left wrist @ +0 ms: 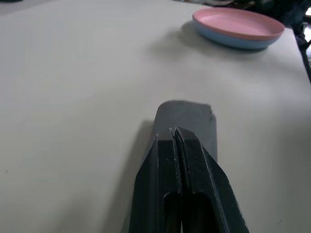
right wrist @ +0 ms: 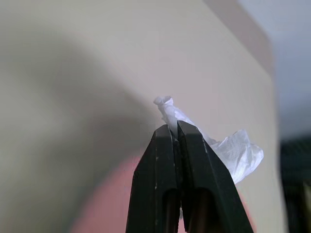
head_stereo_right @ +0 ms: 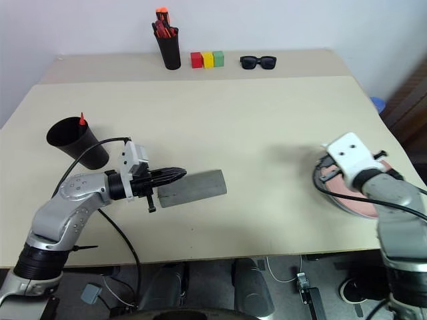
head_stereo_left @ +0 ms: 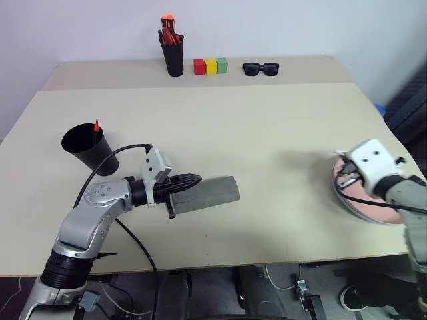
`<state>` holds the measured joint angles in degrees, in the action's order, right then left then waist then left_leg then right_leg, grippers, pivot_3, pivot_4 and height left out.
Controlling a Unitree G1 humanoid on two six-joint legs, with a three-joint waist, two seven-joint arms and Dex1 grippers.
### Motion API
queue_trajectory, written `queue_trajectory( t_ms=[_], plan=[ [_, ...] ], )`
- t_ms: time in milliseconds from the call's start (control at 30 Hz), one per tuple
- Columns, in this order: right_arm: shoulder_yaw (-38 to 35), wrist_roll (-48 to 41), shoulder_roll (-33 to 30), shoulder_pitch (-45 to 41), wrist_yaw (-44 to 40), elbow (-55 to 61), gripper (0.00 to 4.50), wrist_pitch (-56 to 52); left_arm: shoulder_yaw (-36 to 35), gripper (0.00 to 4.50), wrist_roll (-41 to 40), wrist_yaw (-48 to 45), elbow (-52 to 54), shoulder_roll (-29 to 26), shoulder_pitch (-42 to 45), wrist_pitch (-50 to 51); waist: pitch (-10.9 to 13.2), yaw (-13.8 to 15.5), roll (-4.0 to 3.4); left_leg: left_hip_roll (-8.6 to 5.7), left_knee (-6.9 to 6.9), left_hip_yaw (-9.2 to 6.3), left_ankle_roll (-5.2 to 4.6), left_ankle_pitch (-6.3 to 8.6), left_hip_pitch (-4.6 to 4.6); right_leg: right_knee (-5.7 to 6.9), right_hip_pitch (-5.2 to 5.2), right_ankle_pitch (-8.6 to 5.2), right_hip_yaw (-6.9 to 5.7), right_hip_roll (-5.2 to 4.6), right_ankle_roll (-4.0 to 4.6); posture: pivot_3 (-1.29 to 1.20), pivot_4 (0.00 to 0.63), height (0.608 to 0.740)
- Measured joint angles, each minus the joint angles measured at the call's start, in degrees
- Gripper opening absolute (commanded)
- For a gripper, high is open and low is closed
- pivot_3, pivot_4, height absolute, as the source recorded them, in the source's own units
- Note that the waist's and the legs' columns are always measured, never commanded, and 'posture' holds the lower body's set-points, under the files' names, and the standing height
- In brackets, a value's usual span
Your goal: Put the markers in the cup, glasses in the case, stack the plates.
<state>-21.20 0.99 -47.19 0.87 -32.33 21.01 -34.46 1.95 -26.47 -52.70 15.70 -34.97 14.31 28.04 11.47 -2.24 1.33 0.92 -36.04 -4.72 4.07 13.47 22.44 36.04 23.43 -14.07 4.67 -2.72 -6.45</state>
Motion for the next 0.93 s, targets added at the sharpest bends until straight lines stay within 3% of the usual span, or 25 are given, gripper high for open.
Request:
queue_trajectory(
  t_ms=[33,200,367,567,733,933],
  plan=[
    [-1.3,-0.1,-0.4,1.8,-0.6,0.2,0.86,-0.8,-0.3,0.0,0.1,-0.2,-0.8,-0.1,0.0,-0.2,0.0,0.0,0.0,0.0,-0.01,0.0,0.0,0.0,0.0,0.0,0.0,0.0,0.0,0.0,0.0,0.0,0.15,0.74],
    [-2.7,-0.1,-0.5,3.0,-0.7,-0.2,3.26,-1.0,-0.5,0.0,0.9,-0.1,-2.2,0.2,0.9,-1.0,0.0,-0.5,-0.01,0.01,-0.04,0.05,0.0,0.0,-0.07,0.03,0.0,0.02,0.02,0.01,0.02,0.0,0.15,0.74],
    [1.1,-0.1,0.3,-5.5,0.7,-4.8,3.26,5.5,-2.0,0.0,2.0,2.3,-0.9,-0.9,-3.1,-1.4,0.0,-1.2,-0.02,0.04,0.02,0.05,0.0,0.0,-0.07,0.02,0.01,0.04,0.02,0.03,0.05,0.0,0.15,0.74],
    [7.4,-10.4,7.5,-16.3,-6.0,-8.7,3.26,10.1,-12.0,0.0,1.1,7.9,6.3,-1.2,-13.8,-1.0,0.0,-1.5,-0.02,0.05,0.07,-0.01,-0.01,0.01,-0.02,0.01,0.02,0.01,0.0,0.02,0.01,0.0,0.15,0.74],
    [11.4,-17.1,8.7,-17.6,-13.2,-10.6,3.26,9.1,-23.5,0.0,0.6,13.1,8.6,1.5,-26.3,-1.4,0.0,-1.2,-0.02,0.04,0.03,0.0,-0.1,0.06,-0.02,-0.02,0.01,-0.01,-0.02,-0.02,0.01,0.0,0.15,0.74],
    [14.7,-17.0,8.7,-19.9,-15.4,-17.0,3.26,11.3,-27.8,0.0,0.9,16.8,10.5,3.9,-32.4,-2.9,0.0,-0.3,-0.02,0.02,-0.11,0.06,-0.09,0.07,-0.02,-0.06,-0.01,0.02,0.0,-0.08,0.07,0.0,0.15,0.74]
  ],
)
